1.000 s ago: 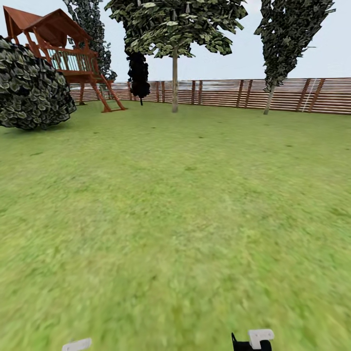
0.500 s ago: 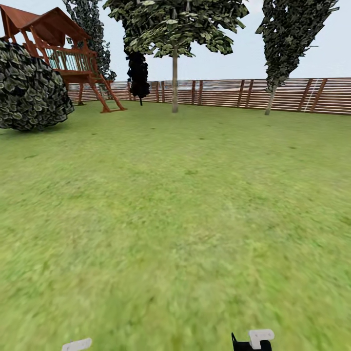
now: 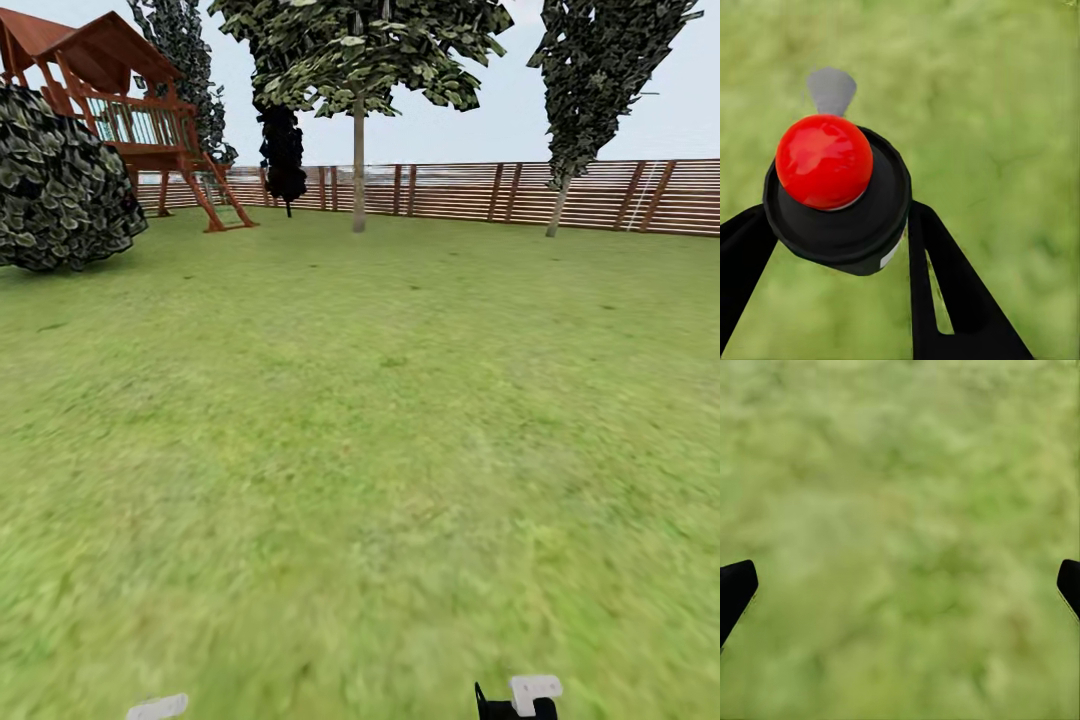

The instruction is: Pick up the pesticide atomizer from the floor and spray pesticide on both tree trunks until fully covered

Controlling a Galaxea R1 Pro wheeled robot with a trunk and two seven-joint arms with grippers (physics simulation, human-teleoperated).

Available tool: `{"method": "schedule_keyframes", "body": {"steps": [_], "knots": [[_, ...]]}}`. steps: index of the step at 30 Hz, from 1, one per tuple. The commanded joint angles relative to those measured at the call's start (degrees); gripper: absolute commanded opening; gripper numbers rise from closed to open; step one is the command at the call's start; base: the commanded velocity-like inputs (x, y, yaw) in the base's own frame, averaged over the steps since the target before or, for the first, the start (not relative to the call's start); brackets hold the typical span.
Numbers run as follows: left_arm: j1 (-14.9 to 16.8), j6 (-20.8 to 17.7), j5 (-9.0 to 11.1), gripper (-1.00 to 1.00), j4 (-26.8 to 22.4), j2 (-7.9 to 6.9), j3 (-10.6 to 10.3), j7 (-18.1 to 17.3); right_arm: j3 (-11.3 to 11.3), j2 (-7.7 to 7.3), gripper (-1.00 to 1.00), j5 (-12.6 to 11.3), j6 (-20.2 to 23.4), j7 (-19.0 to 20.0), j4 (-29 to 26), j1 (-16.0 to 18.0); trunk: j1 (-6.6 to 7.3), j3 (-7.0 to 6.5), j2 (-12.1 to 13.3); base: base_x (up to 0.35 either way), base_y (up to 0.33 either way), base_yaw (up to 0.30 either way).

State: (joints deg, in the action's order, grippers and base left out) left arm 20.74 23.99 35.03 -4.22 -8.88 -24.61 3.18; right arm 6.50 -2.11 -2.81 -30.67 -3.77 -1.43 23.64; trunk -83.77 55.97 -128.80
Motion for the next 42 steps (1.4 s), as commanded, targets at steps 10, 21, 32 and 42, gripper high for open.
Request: {"method": "schedule_keyframes", "body": {"steps": [10,21,32,42], "knots": [[0.0,0.0,-0.03,-1.0,0.0,0.0,0.0,0.02,0.0,0.0,1.0,0.0,0.0,0.01,-0.02,0.0,0.0,0.0,0.0,0.339,0.0,0.0],[0.0,0.0,-0.05,-1.0,0.0,0.0,0.0,0.01,0.0,0.0,1.0,0.0,-0.01,0.01,-0.01,0.0,0.0,0.0,0.0,0.339,0.0,0.0],[0.0,0.0,-0.05,-1.0,0.0,0.0,0.0,0.0,0.0,0.0,1.0,0.0,0.0,-0.01,0.0,0.0,0.0,0.0,0.0,0.339,0.0,0.0],[0.0,0.0,-0.05,-1.0,0.0,0.0,0.0,0.01,0.0,0.0,1.0,0.0,0.0,0.01,-0.03,0.0,0.0,0.0,0.0,0.339,0.0,0.0]]}}
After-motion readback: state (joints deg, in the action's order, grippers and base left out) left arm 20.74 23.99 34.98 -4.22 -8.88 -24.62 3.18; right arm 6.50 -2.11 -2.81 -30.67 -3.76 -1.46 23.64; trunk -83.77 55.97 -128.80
